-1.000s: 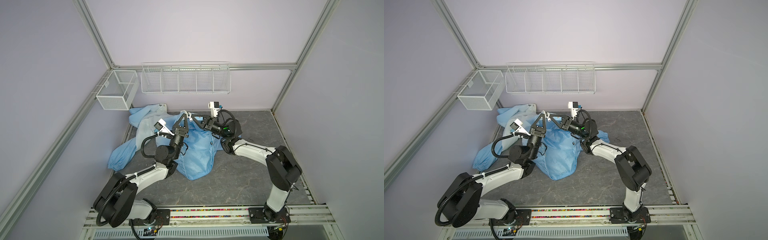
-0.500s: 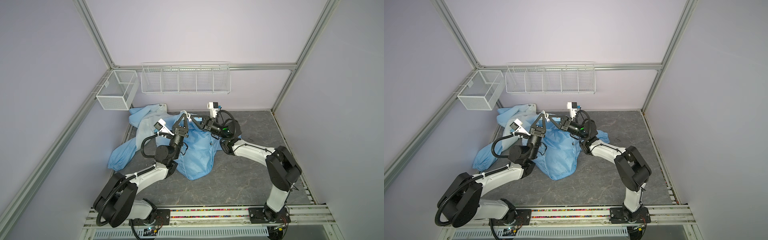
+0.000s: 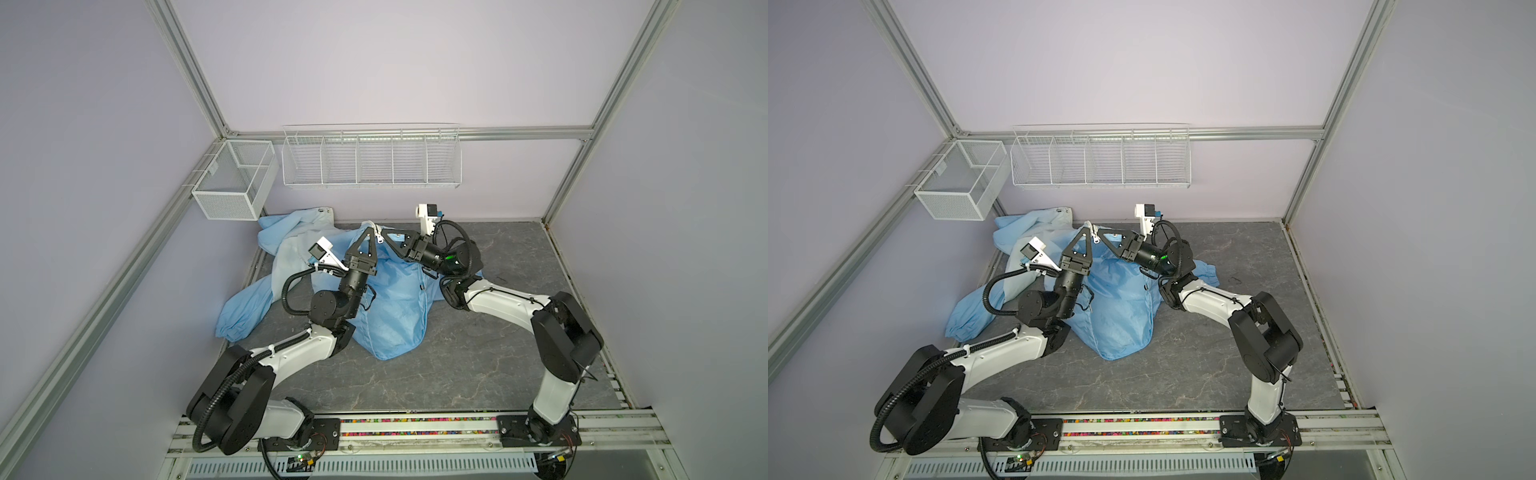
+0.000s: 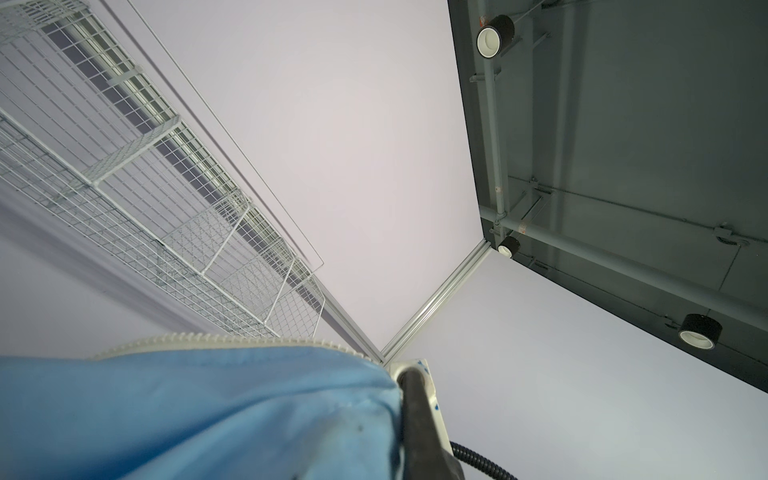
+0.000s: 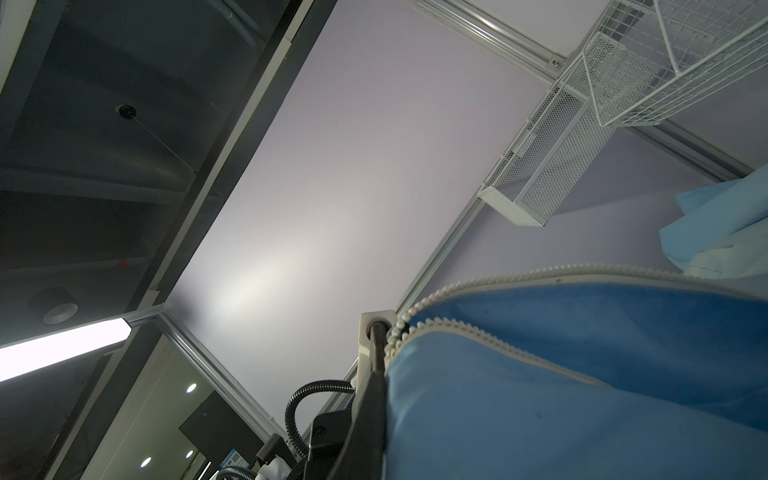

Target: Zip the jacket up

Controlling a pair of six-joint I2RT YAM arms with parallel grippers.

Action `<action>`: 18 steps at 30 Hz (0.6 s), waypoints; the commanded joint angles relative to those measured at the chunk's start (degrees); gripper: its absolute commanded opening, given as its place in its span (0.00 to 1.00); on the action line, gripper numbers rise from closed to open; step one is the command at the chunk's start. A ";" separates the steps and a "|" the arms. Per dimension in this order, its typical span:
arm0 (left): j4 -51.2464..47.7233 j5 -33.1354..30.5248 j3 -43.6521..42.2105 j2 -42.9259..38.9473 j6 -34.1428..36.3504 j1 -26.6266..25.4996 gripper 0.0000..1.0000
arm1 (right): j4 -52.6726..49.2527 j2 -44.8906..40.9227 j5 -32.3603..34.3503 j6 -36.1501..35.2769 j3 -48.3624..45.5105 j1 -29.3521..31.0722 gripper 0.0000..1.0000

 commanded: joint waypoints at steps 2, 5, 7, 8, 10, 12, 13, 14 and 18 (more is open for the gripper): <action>2.97 2.01 0.99 -1.40 -0.54 0.04 0.00 | 4.73 0.74 1.41 1.17 2.20 -0.28 0.07; 2.97 2.26 0.99 -1.08 -0.61 0.03 0.00 | 4.67 0.87 1.72 1.28 2.68 -0.40 0.07; 2.99 2.44 0.99 -0.97 -0.81 0.03 0.00 | 4.65 1.00 1.85 1.31 3.15 -0.41 0.07; 2.98 2.45 0.99 -0.87 -0.88 -0.04 0.00 | 4.61 1.08 1.85 1.38 3.35 -0.39 0.07; 2.97 2.54 0.99 -0.73 -0.86 0.01 0.00 | 4.56 1.18 1.86 1.47 3.78 -0.41 0.07; 3.01 2.45 0.99 -0.53 -0.89 0.03 0.00 | 4.56 1.18 1.91 1.41 4.07 -0.35 0.07; 2.97 2.41 1.06 -0.48 -1.00 0.03 0.00 | 4.63 1.18 1.85 1.46 4.13 -0.21 0.07; 2.97 2.37 1.08 -0.40 -0.93 0.02 0.00 | 4.62 1.18 1.85 1.42 4.18 -0.19 0.07; 2.98 2.32 1.47 0.04 -0.92 0.03 0.00 | 4.74 1.08 1.94 1.37 4.00 0.23 0.07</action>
